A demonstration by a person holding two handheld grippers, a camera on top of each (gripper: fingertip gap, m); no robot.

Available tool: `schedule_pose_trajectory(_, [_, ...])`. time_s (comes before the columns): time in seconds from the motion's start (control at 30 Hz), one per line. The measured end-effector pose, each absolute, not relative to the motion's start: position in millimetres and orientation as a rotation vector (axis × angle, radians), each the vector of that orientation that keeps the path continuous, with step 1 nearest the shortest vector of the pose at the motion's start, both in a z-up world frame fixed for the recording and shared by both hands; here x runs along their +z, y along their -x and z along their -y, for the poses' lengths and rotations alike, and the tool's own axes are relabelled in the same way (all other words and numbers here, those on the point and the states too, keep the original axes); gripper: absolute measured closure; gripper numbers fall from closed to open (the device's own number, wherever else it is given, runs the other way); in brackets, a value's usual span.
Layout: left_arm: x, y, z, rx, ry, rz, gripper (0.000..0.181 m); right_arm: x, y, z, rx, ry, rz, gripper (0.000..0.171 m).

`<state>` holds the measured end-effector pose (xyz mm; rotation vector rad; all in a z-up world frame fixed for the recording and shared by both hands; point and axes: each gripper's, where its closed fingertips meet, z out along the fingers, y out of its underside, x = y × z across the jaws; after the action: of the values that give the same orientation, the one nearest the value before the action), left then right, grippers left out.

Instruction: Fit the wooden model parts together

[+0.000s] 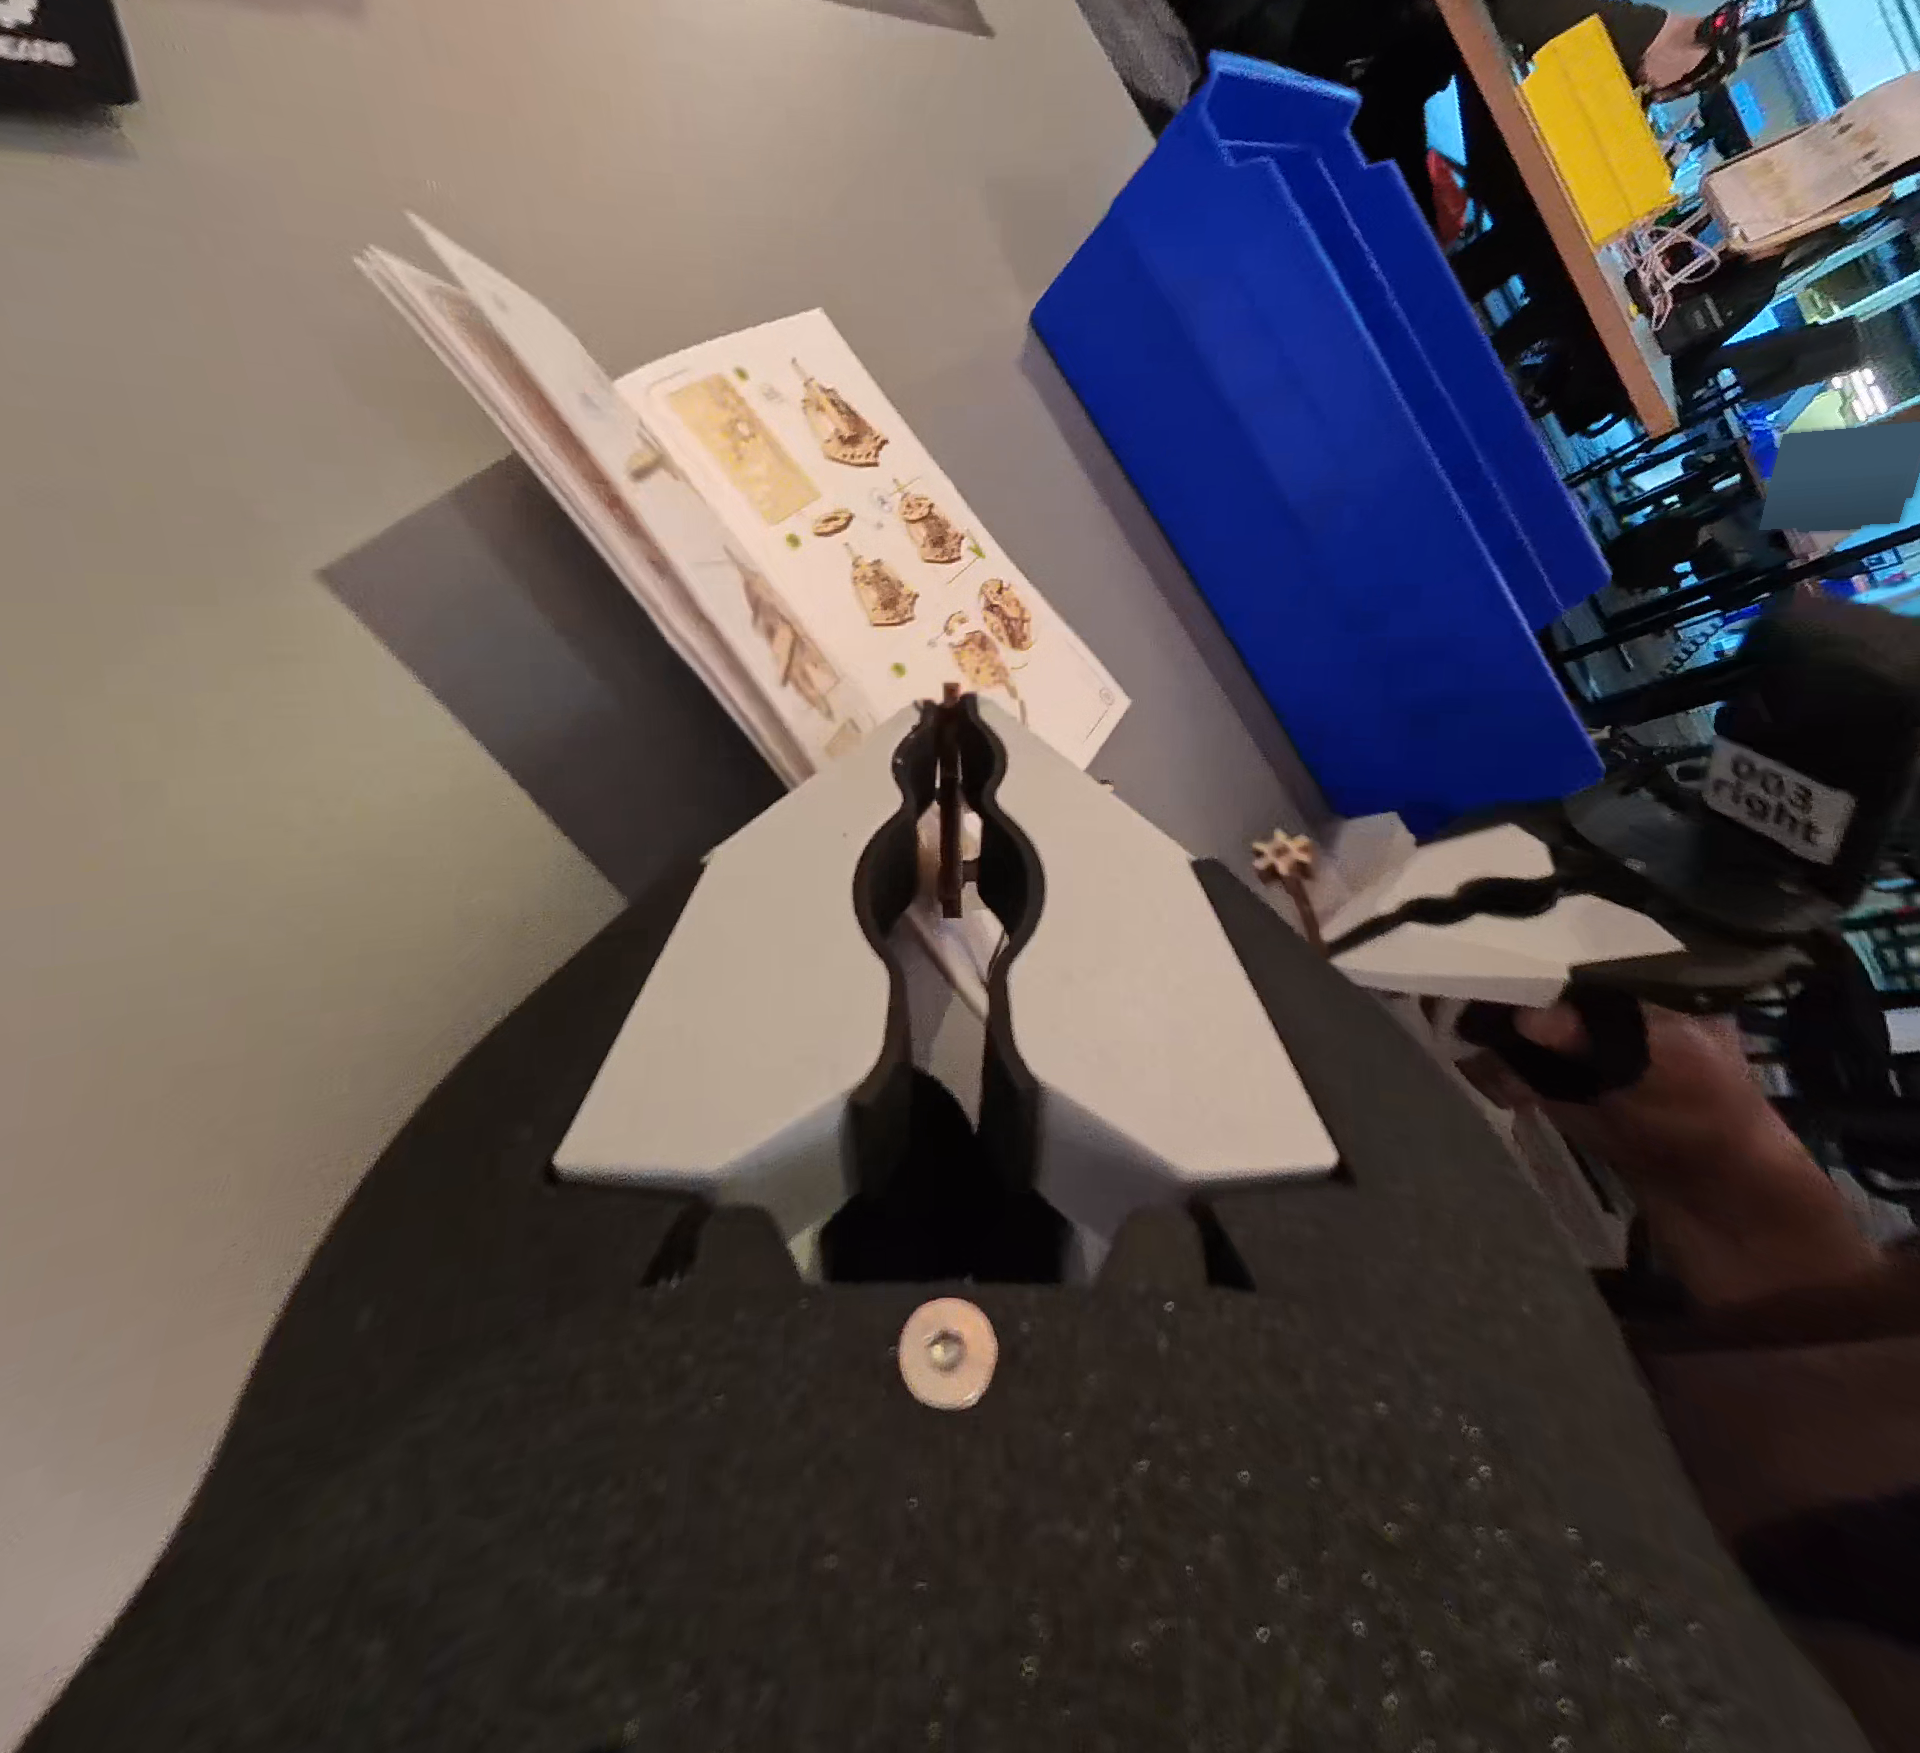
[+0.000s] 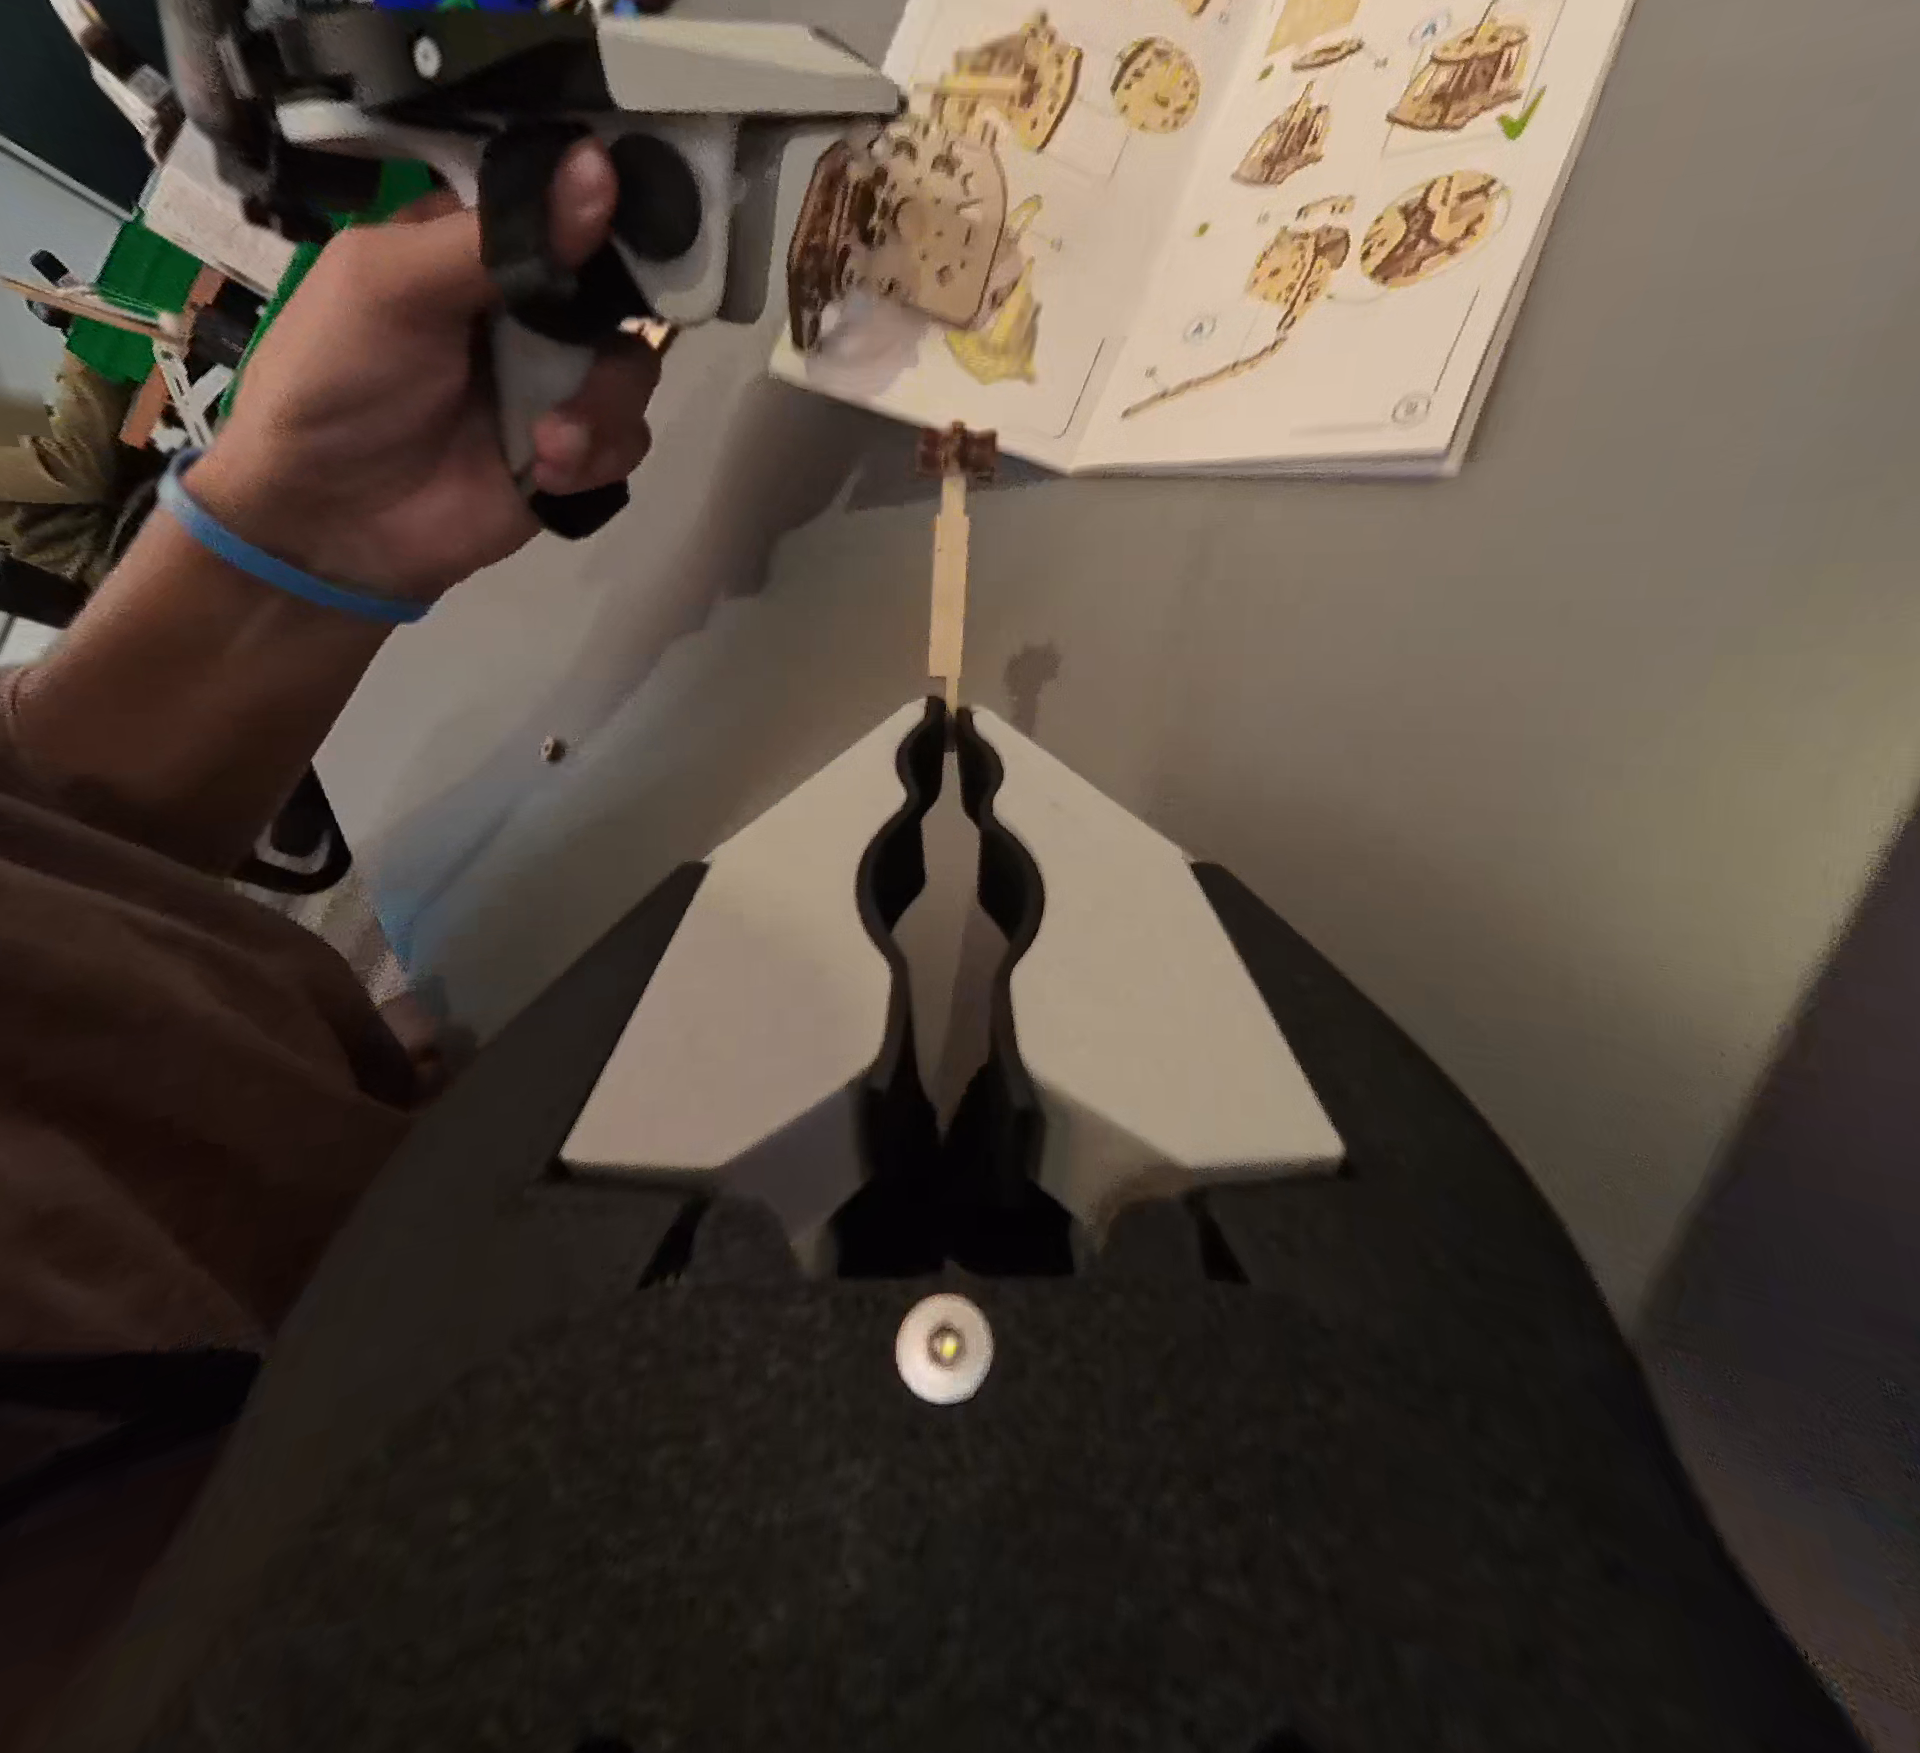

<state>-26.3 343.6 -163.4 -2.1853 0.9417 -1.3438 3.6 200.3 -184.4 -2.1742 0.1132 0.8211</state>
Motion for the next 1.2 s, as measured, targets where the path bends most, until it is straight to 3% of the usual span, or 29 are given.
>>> schedule_pose_trajectory(0.23, [-184.2, 37.0, -353.0, -1.385, 2.239, -0.916, 0.180, -180.0, -7.3, -258.0, 0.779, 2.189, -0.143, 0.170])
schedule_pose_trajectory(0.57, [-195.2, 38.1, -348.2, -1.641, 2.247, -0.766, 0.180, -196.1, 8.7, -253.8, 0.699, 2.197, -0.074, 0.170])
schedule_pose_trajectory(1.2, [-197.4, 39.8, -347.2, -1.687, 2.263, -0.748, 0.180, -215.8, 6.2, -255.5, 0.587, 2.248, -0.050, 0.170])
